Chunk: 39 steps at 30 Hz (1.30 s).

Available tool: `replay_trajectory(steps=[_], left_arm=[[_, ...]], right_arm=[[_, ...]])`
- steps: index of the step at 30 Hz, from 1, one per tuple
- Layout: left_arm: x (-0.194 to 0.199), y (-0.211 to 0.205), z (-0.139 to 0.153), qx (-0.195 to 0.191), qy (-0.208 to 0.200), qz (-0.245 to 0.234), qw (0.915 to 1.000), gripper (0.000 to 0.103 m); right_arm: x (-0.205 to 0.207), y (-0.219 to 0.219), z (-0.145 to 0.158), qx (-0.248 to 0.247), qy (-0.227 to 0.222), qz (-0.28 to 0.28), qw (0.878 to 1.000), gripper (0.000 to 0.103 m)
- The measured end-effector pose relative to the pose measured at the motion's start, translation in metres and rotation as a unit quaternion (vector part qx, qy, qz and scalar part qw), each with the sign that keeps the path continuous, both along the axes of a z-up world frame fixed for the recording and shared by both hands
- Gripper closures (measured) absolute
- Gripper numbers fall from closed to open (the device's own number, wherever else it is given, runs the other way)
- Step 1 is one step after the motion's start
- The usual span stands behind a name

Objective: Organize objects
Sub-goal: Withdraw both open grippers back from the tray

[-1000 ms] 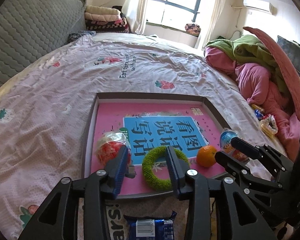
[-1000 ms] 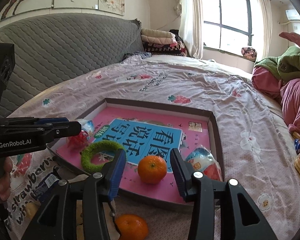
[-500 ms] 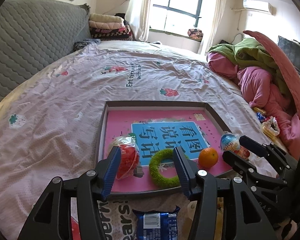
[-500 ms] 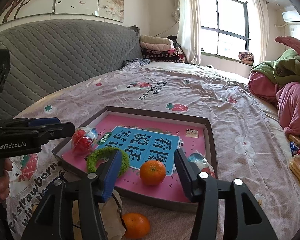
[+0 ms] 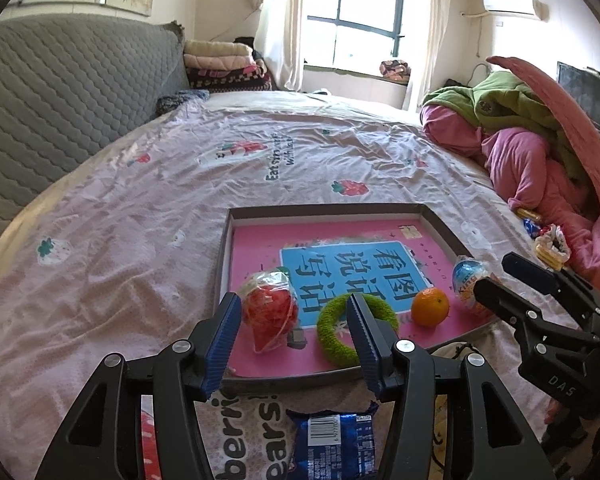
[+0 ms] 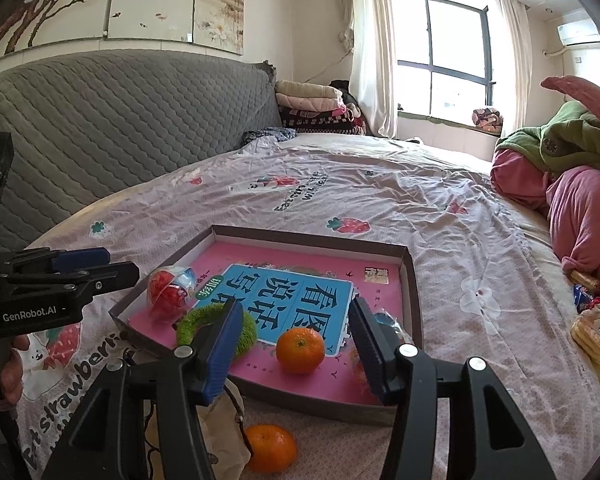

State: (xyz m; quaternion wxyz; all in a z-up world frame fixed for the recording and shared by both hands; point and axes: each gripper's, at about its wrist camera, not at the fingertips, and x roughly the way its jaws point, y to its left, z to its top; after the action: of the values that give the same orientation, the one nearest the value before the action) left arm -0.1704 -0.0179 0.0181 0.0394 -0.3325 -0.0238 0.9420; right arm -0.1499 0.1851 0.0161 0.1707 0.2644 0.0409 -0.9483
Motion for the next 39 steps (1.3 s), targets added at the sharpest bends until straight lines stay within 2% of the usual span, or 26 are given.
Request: replay_trajectory(steps=[5, 12, 16, 27, 39], left_arm=[[0.006, 0.004, 0.001, -0.008, 0.006, -0.001, 0.9999, 0.047], [0.018, 0.01, 0.0, 0.001, 0.003, 0.001, 1.0, 0.047], [0.026, 0.008, 0.003, 0.006, 0.004, 0.004, 1.0, 0.047], [0.048, 0.005, 0.015, -0.001, 0.017, 0.009, 0.9998, 0.047], [0.071, 0.006, 0.012, -0.008, 0.016, 0.006, 0.9998, 0.046]], right_arm=[[0.005, 0.0, 0.0, -0.001, 0.001, 0.003, 1.0, 0.048], [0.013, -0.004, 0.001, -0.002, 0.004, 0.01, 1.0, 0.048], [0.021, -0.006, 0.001, -0.006, 0.002, 0.014, 1.0, 0.042], [0.041, -0.007, 0.008, -0.014, 0.009, 0.015, 1.0, 0.04], [0.064, -0.001, 0.001, -0.009, 0.006, 0.014, 1.0, 0.04]])
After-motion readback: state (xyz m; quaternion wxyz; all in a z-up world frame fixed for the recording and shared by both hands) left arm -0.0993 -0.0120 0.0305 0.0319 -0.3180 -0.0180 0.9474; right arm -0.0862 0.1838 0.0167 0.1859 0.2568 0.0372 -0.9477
